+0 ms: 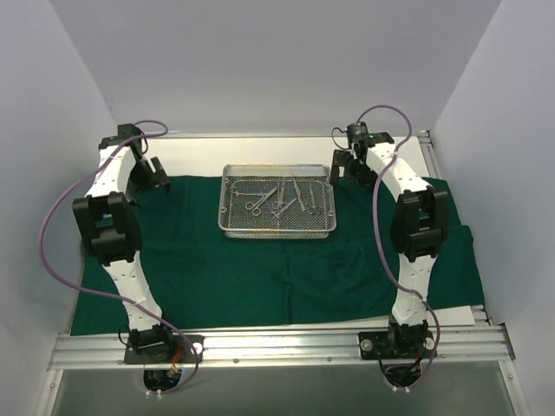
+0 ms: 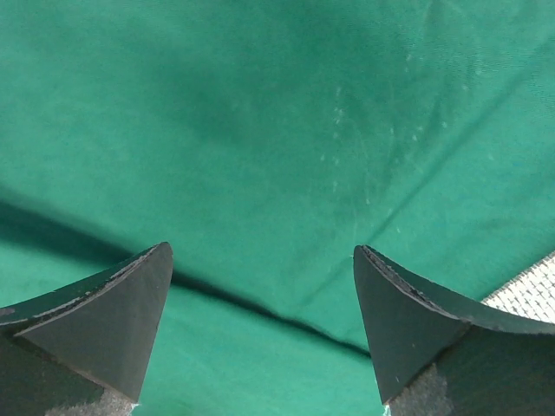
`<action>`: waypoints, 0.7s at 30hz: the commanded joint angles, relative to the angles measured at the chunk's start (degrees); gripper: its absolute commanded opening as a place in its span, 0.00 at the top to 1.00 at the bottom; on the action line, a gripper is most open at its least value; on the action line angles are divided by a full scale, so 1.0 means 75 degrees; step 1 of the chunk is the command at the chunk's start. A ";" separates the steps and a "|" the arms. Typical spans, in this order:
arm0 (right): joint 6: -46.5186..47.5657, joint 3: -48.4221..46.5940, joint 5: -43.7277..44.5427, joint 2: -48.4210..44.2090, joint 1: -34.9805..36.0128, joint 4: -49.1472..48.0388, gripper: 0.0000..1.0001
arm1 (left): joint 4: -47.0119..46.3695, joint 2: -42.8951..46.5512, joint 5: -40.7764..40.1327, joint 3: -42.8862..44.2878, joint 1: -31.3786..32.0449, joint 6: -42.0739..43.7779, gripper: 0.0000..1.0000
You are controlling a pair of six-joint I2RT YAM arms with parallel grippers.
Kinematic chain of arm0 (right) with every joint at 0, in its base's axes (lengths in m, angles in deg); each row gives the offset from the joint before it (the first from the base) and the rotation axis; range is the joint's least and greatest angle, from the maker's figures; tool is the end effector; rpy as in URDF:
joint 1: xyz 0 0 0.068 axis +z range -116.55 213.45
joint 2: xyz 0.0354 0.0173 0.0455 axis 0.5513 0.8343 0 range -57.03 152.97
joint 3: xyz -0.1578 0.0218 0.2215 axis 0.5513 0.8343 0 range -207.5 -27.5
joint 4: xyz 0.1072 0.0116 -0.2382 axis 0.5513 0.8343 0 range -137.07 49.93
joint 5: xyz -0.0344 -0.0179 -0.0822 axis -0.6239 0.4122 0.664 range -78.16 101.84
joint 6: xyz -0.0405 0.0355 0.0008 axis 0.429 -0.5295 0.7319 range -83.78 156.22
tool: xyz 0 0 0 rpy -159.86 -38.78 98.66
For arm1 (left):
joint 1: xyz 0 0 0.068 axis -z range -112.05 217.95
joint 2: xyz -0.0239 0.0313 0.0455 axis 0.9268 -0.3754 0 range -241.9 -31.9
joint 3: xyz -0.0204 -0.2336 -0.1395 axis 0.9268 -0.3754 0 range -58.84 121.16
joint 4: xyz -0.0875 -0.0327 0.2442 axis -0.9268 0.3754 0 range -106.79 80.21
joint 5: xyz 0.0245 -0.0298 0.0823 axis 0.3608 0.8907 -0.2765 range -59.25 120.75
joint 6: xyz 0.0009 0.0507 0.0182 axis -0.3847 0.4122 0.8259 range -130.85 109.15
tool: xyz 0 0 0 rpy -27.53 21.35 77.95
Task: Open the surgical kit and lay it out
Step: Smooth out the surgical kit at the center of the board.
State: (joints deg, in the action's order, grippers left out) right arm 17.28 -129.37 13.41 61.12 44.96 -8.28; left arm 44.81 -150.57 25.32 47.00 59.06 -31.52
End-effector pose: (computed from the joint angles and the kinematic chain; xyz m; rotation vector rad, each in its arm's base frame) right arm 0.4503 0.0907 0.2454 0.1756 2.5347 0.1764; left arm 0.4226 0.0696 0.2438 -0.7476 2.7609 0.0947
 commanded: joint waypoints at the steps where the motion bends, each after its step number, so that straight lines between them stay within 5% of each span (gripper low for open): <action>1: 0.0275 -0.0211 0.0096 0.0149 -0.0092 0.0513 0.00 | 0.0587 -0.0454 0.0139 0.0630 0.0200 0.0271 0.06; 12: 0.0931 0.0222 0.0166 0.0980 -0.0608 -0.0037 0.00 | 0.1511 -0.2034 -0.0834 0.1543 0.0985 -0.0442 0.03; 21: 0.0990 -0.0233 0.0179 0.2000 -0.0667 -0.0331 0.00 | 0.2015 -0.3358 -0.0553 0.2947 0.1020 -0.0702 0.00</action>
State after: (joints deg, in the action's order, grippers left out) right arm 23.75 -129.59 13.39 71.61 39.69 -11.08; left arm 58.14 -171.71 22.08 64.51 66.76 -35.47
